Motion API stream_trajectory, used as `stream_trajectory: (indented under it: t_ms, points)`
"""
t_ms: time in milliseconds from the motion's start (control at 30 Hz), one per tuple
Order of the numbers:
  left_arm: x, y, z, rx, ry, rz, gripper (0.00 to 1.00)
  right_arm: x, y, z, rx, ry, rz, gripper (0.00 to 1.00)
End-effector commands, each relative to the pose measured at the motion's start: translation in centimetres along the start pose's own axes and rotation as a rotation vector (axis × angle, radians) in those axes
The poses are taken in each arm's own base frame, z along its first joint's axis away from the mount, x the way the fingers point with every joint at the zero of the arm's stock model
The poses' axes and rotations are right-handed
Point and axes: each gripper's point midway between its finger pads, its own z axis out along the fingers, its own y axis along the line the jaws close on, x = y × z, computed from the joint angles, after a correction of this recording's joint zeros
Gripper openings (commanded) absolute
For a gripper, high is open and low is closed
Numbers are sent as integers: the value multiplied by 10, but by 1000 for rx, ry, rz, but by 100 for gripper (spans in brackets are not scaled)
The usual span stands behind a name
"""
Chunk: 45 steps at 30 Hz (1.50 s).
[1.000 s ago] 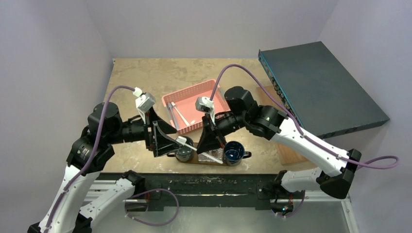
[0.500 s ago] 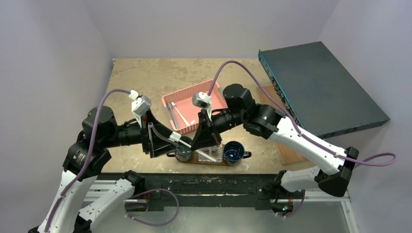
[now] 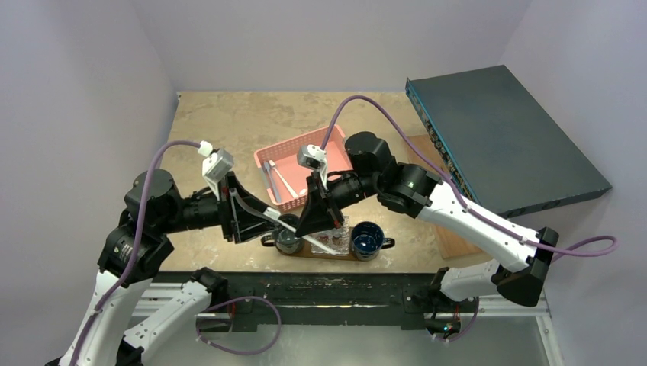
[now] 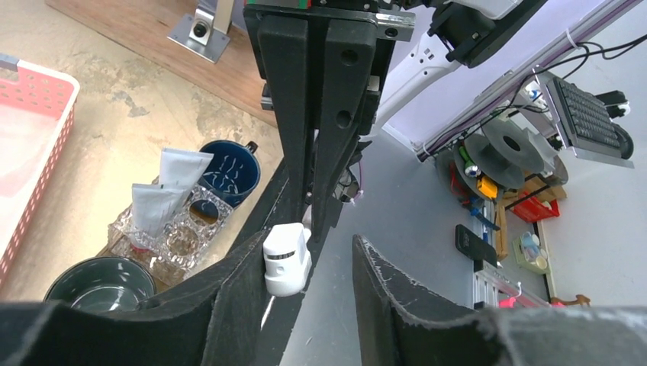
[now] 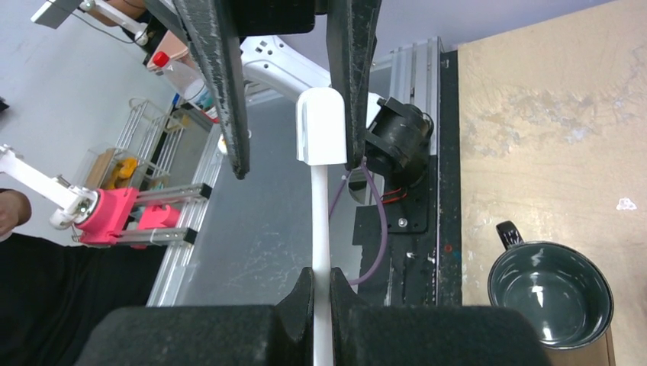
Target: Prepare toiletry sets of a toothbrush and toothpaste on the tray
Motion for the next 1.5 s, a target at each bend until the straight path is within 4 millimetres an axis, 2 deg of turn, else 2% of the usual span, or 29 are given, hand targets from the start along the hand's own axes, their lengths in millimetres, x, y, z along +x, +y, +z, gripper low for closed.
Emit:
stream_trajectory:
  t_ms: [0,200,233,267,400,433,500,633,767,933,1167,1467]
  points:
    - [-5,0,2,9,-25,12,38,-26,10,-3,-4,-64,-66,0]
    - [-3,2,3,7,-19,15,16,-26,9,-2,1,-61,-63,0]
    - [-4,3,3,3,-20,15,11,-25,8,-2,3,-59,-61,0]
    - [-4,3,3,0,-21,15,1,-24,8,-2,3,-57,-61,0]
    - [-5,7,3,-20,-26,14,0,-20,4,-5,39,-48,-65,0]
    - [-5,8,3,-30,-30,17,0,-19,2,-5,51,-47,-66,3]
    - [-6,11,2,-50,-34,21,0,-18,0,-8,80,-48,-67,15]
    - [-8,14,-1,-82,-42,26,0,-17,-11,-17,177,-56,-73,49]
    - [-4,21,-3,-125,-25,13,0,-23,-18,-36,310,-106,-68,56]
    - [4,31,-4,-184,7,-13,0,-33,-40,-65,543,-168,-33,58]
    - [14,45,4,-276,25,-13,0,-34,-87,-104,836,-224,56,58]
    - [20,54,22,-450,57,83,0,-28,-135,-135,1110,-251,130,58]
